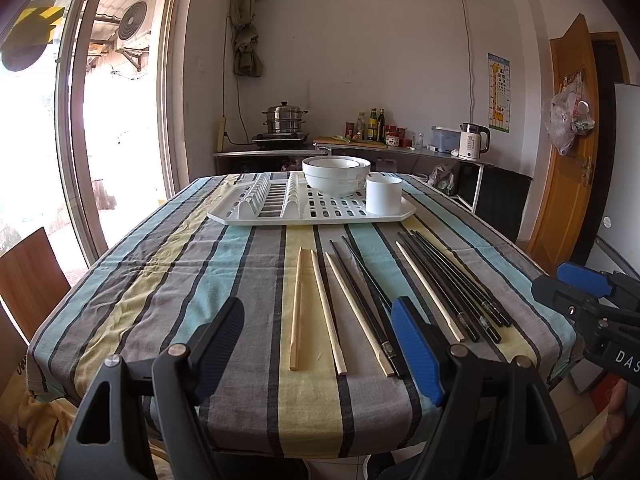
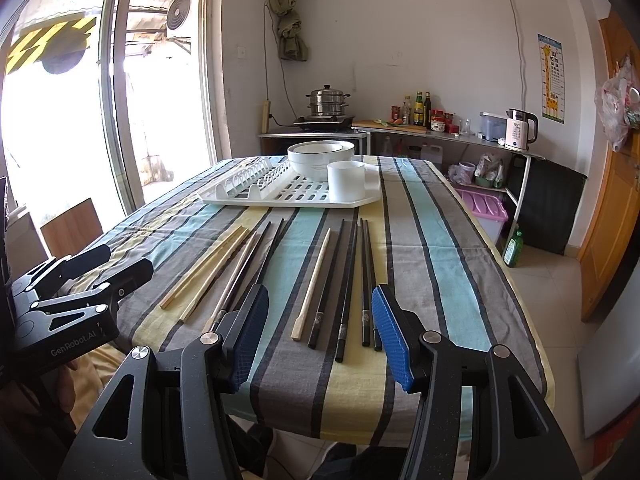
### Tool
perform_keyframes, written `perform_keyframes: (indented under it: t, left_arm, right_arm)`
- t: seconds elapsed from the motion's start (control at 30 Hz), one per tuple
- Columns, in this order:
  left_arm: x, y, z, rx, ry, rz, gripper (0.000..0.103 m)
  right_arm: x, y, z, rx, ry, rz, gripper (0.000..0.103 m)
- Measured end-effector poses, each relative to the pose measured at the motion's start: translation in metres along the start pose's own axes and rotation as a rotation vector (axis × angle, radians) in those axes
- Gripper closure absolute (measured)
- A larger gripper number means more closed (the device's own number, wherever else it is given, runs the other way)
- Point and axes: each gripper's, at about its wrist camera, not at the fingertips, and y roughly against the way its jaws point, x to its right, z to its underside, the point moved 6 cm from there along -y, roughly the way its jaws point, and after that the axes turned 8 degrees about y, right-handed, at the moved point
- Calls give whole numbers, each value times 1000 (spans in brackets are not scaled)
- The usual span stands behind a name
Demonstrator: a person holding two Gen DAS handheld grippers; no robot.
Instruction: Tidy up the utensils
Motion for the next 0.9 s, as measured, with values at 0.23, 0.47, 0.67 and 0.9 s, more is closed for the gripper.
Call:
perform_keyframes:
  t: [0.23, 0.47, 0.67, 0.9]
  left_arm:
    - [1, 0, 0, -2, 1, 5, 25]
    - [1, 1, 1, -3, 7, 10, 25]
    - [1, 2, 0, -4, 12, 11, 25]
    - [-4, 0, 0, -9, 32, 9, 25]
  right_arm:
    - [0, 0, 0, 0, 1, 1, 48]
    - [0, 0, 0, 0, 0, 0, 48]
    - [-1, 0, 0, 0, -1, 0, 48]
    - [-1, 0, 0, 0, -1, 0, 48]
